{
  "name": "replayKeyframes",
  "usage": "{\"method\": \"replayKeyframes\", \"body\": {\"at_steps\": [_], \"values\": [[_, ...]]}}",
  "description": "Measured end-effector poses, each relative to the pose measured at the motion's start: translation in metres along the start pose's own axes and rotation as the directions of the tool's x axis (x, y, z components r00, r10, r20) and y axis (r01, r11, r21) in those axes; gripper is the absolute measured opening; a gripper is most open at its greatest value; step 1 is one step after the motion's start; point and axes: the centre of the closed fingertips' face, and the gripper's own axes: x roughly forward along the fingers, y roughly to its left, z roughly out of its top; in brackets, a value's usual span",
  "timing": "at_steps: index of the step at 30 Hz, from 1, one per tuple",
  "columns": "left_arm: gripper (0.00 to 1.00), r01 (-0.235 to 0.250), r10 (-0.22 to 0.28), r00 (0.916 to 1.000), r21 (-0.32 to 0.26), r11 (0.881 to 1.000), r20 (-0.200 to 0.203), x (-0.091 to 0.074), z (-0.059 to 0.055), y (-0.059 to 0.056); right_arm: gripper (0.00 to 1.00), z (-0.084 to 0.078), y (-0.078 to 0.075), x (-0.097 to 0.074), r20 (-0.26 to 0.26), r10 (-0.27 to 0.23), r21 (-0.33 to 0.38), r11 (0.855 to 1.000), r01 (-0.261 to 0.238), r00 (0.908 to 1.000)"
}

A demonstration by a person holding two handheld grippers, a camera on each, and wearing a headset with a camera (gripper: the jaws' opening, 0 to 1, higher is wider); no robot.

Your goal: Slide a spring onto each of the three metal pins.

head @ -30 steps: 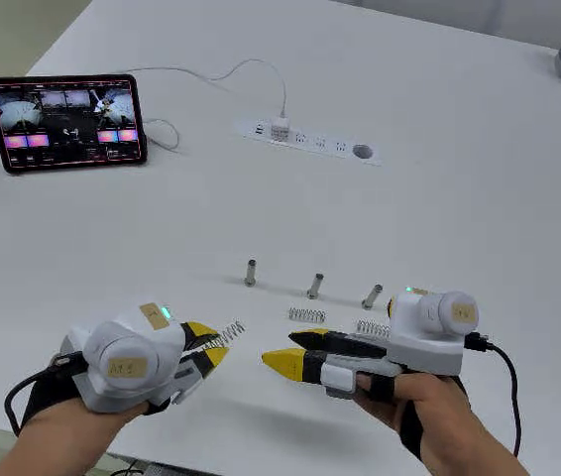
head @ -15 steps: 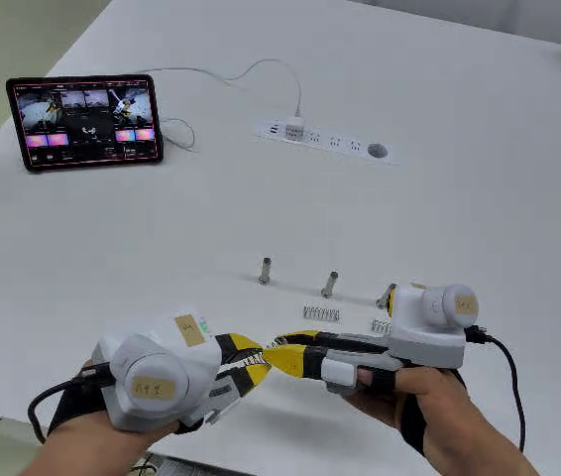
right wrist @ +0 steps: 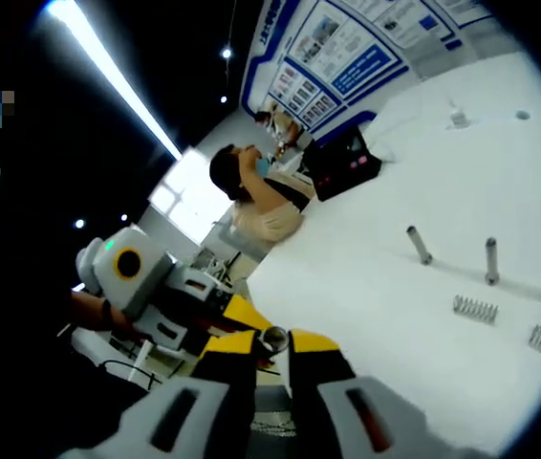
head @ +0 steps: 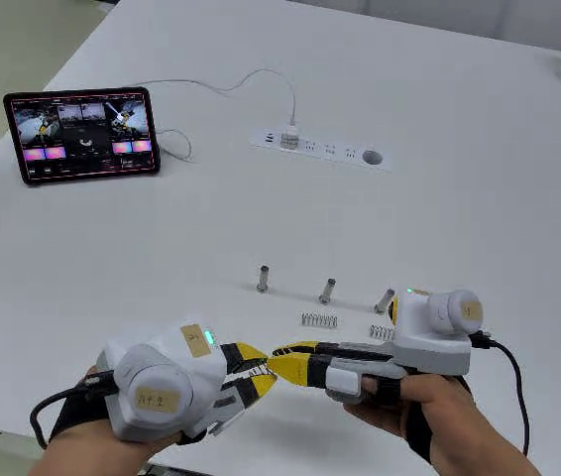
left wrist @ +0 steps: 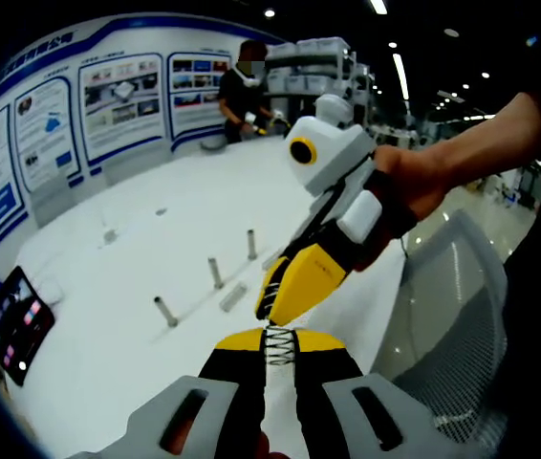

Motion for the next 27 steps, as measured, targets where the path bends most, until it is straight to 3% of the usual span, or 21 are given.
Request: {"method": "replayKeyframes", "body": {"at_steps": [6, 11, 14, 18, 22, 27], "values": [[0.1, 0.047, -0.046, 0.9986, -0.005, 0.999, 0.025, 0.004, 0.009, -0.002, 0.12, 0.007, 0.006, -0.008, -0.022, 0.007, -0.045, 0.999, -0.008, 0.9997], [0.1, 0.115, -0.114, 0.9922, -0.002, 0.993, 0.05, 0.006, 0.019, -0.007, 0.12, 0.008, 0.01, -0.018, -0.118, 0.004, -0.139, 0.99, -0.021, 0.993], [0.09, 0.151, -0.151, 0.9869, 0.014, 0.988, 0.056, 0.007, 0.023, -0.011, 0.12, 0.006, 0.012, -0.022, -0.19, -0.004, -0.2, 0.979, -0.035, 0.9818], [0.09, 0.189, -0.19, 0.98, 0.022, 0.982, 0.058, 0.008, 0.027, -0.016, 0.12, 0.003, 0.014, -0.027, -0.292, -0.008, -0.269, 0.96, -0.074, 0.9563], [0.09, 0.214, -0.215, 0.9747, 0.03, 0.976, 0.061, 0.008, 0.029, -0.019, 0.12, 0.003, 0.018, -0.029, -0.366, -0.018, -0.328, 0.938, -0.111, 0.9303], [0.09, 0.228, -0.23, 0.9715, 0.04, 0.973, 0.058, 0.008, 0.031, -0.019, 0.13, 0.002, 0.019, -0.025, -0.423, -0.038, -0.379, 0.915, -0.139, 0.9053]]}}
